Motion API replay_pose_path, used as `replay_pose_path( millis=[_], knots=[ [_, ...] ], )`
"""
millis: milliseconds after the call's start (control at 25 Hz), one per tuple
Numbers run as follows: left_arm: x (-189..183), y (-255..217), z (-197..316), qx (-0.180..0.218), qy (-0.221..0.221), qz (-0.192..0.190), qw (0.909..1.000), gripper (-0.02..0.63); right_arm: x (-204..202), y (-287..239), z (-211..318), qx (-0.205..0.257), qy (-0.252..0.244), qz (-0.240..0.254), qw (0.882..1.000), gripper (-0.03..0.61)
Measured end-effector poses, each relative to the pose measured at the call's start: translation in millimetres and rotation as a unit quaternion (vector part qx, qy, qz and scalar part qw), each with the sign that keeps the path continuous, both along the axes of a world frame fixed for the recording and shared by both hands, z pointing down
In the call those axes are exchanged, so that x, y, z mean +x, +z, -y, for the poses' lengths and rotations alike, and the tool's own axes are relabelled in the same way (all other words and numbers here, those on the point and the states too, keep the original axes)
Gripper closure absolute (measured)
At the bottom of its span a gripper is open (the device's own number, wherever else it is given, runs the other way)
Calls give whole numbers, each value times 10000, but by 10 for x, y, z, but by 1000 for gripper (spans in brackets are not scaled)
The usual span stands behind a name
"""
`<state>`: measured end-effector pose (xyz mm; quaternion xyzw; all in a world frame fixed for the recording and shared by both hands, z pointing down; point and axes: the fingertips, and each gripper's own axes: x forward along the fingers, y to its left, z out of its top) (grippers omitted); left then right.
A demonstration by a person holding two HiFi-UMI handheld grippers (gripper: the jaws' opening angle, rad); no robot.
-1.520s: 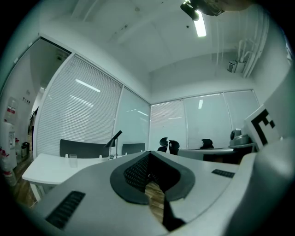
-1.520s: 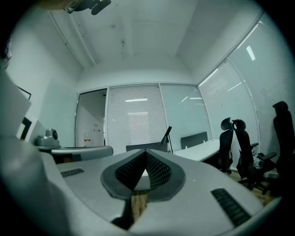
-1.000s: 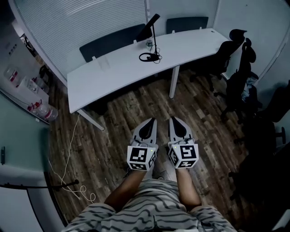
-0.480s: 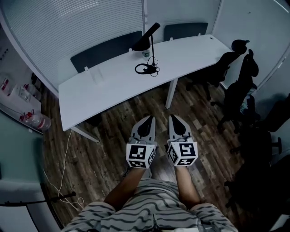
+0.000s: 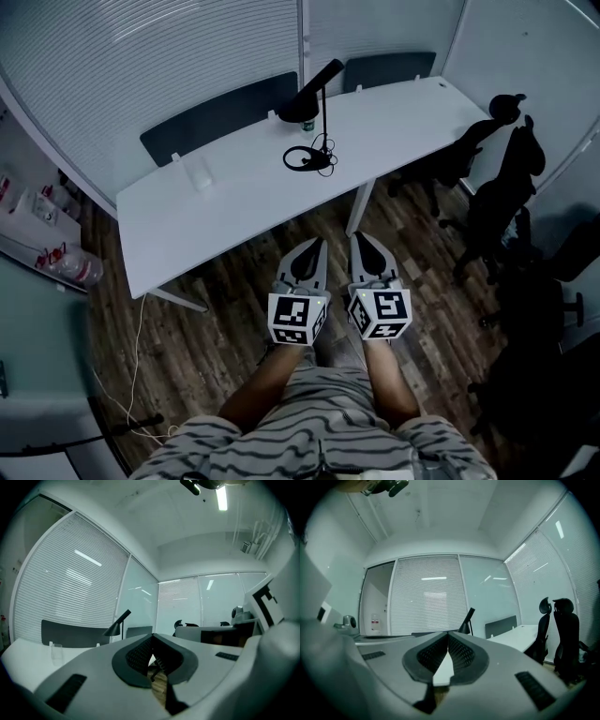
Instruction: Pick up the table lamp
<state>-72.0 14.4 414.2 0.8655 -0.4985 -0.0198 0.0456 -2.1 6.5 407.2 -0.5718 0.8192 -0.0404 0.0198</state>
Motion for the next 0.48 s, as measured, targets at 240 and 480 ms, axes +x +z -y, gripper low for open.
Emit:
replay_pose_path(
  millis=[240, 480],
  knots=[
    [-93, 17, 329, -44, 44, 7, 10000, 606, -32, -32, 261, 71, 148, 15, 9999, 566],
    [-63, 65, 627, -24, 45, -55, 10000, 607, 76, 8, 520, 140, 254, 40, 9996, 566]
  ],
)
